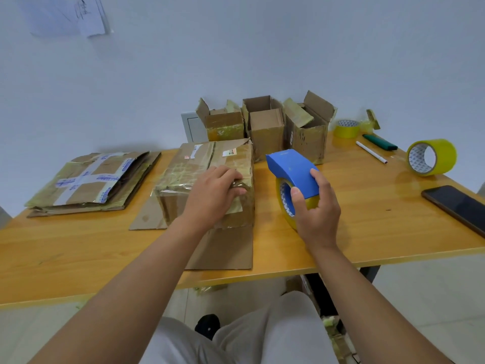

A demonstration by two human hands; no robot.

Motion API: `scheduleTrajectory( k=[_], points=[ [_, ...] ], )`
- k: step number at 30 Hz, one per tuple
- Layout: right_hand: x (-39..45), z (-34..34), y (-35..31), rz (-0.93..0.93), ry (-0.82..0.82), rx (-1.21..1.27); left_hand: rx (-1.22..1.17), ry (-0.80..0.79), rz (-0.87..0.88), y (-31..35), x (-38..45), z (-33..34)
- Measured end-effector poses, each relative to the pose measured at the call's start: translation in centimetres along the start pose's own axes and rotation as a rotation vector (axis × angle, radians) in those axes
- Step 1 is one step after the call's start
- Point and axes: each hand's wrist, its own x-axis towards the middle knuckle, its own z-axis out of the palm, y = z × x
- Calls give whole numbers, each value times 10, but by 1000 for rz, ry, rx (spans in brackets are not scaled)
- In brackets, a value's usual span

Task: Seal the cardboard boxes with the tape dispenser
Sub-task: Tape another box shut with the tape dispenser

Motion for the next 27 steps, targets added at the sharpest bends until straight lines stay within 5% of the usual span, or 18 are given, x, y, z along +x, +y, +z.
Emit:
scheduleTrajectory(
  k=[11, 20, 27],
  points=[
    [-1, 3, 6, -9, 44, -18, 71, 29, -156, 10, 0, 12],
    [7, 6, -15, 60, 98, 42, -120, -165, -76, -39, 15, -17],
    [47, 27, -76, -35, 232, 238, -40, -240, -2, -47, 14, -20]
  ],
)
